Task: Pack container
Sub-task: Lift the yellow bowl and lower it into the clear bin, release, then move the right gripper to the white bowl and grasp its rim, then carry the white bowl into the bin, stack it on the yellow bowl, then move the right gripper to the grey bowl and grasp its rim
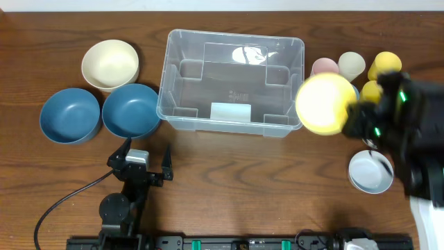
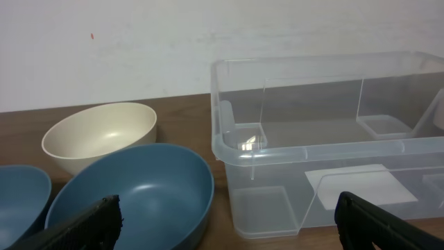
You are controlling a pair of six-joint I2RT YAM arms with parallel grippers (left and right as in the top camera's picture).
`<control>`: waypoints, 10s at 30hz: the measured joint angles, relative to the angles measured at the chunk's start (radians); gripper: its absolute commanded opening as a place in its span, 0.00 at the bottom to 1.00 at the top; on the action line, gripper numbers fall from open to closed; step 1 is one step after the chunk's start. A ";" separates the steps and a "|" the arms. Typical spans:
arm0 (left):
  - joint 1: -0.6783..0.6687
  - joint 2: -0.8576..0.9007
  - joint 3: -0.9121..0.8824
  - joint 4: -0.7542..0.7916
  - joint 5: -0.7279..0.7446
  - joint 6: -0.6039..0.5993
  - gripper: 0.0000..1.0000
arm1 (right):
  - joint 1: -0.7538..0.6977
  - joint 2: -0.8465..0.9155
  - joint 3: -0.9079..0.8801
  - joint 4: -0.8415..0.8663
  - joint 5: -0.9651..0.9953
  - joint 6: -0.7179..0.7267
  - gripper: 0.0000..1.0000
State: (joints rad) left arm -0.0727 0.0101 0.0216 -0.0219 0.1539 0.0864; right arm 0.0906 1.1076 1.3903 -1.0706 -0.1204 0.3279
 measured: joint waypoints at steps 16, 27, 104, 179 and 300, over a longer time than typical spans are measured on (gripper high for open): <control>0.000 0.000 0.000 0.000 0.000 0.000 0.98 | 0.199 0.715 0.394 0.116 0.092 -0.111 0.01; 0.000 0.000 0.000 0.000 0.000 0.000 0.98 | 0.254 1.005 0.395 0.256 0.170 -0.177 0.01; 0.000 0.000 0.000 0.000 0.000 0.000 0.98 | -0.270 0.387 0.551 -0.590 0.330 0.131 0.85; 0.000 0.000 0.000 0.000 0.000 0.000 0.98 | -0.421 0.210 -0.206 0.123 0.000 -0.010 0.02; 0.000 0.000 0.000 0.000 0.000 0.000 0.98 | -0.603 0.119 -0.831 0.310 0.169 0.280 0.44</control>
State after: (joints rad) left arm -0.0727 0.0101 0.0216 -0.0223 0.1543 0.0864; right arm -0.5121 1.2270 0.5594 -0.7609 0.0490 0.6079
